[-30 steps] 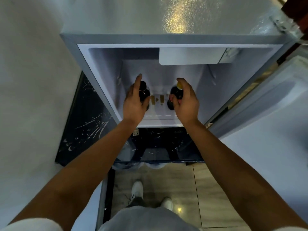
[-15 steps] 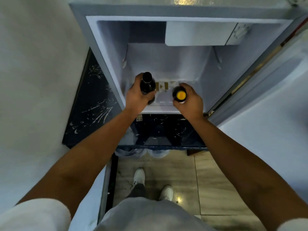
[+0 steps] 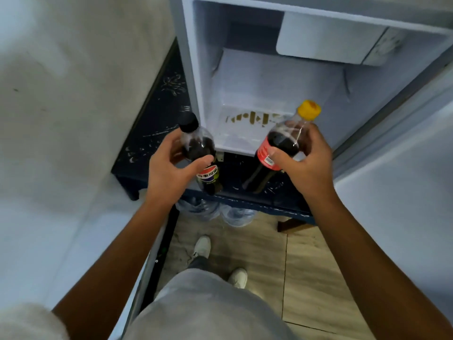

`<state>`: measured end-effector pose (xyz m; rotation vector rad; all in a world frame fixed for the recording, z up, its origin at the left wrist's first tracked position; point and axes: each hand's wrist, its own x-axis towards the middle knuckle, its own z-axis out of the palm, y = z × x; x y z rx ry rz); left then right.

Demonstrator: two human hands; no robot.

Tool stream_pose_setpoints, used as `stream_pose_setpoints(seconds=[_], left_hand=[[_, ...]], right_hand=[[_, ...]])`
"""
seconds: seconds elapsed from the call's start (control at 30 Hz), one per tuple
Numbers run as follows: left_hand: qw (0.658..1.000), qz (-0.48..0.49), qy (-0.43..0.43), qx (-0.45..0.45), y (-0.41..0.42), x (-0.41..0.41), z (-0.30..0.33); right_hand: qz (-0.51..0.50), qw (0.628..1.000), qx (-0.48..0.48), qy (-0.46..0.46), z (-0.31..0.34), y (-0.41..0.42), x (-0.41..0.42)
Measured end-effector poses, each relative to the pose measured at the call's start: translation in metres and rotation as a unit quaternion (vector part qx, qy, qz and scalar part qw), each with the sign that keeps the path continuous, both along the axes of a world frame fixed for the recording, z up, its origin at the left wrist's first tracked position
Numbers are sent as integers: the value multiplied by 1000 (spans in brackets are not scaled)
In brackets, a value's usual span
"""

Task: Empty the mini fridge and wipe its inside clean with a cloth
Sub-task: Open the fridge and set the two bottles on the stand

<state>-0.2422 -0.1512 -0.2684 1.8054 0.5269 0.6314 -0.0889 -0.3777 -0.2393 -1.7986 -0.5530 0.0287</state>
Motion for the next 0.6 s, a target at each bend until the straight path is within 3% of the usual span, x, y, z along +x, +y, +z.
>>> stream_pose_setpoints(seconds=[0.1,0.2,0.5,0.6], left_hand=[[997,45,-18,-53,2,-29,3],[996,64,17,-64,12,-49,-3],[989,71,115,55,96,-66,-22],[988,72,130,51,141,-58,-30]], right_hand=[[52,998,5,26,9,13,-16],[90,995,-14,39,11,28,-27],[139,984,-93,67,-27,113,-49],[140,981,-110,80,-38,153,-49]])
